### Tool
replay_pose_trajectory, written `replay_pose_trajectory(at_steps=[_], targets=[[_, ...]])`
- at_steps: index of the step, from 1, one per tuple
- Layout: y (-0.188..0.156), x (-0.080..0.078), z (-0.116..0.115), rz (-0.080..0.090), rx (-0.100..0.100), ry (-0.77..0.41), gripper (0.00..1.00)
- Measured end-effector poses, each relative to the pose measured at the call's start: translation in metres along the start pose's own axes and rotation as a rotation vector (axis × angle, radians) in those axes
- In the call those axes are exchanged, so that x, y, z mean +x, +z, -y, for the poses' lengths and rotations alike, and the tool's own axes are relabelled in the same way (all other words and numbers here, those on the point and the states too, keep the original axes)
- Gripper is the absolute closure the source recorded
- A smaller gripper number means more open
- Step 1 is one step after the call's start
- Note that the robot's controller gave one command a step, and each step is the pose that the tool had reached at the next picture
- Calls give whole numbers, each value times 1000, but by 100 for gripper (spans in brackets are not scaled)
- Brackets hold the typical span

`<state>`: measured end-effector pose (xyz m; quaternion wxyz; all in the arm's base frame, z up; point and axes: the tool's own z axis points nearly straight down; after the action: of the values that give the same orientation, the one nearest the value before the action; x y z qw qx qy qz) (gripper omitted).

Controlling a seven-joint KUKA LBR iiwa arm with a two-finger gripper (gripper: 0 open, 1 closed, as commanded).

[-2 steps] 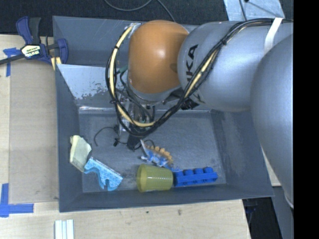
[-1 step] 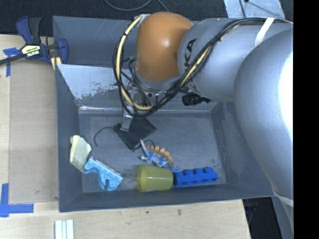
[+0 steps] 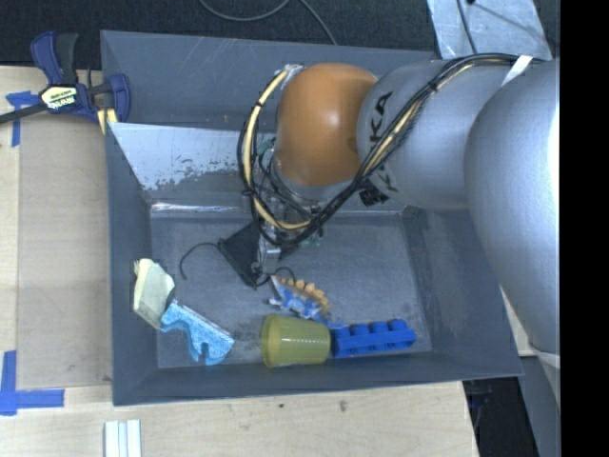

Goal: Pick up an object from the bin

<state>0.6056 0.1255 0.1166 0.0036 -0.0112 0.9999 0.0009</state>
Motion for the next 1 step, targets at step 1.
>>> replay_pose_trajectory(at_steps=[1], targets=[[49,-10,30,-3,0,-33,0]])
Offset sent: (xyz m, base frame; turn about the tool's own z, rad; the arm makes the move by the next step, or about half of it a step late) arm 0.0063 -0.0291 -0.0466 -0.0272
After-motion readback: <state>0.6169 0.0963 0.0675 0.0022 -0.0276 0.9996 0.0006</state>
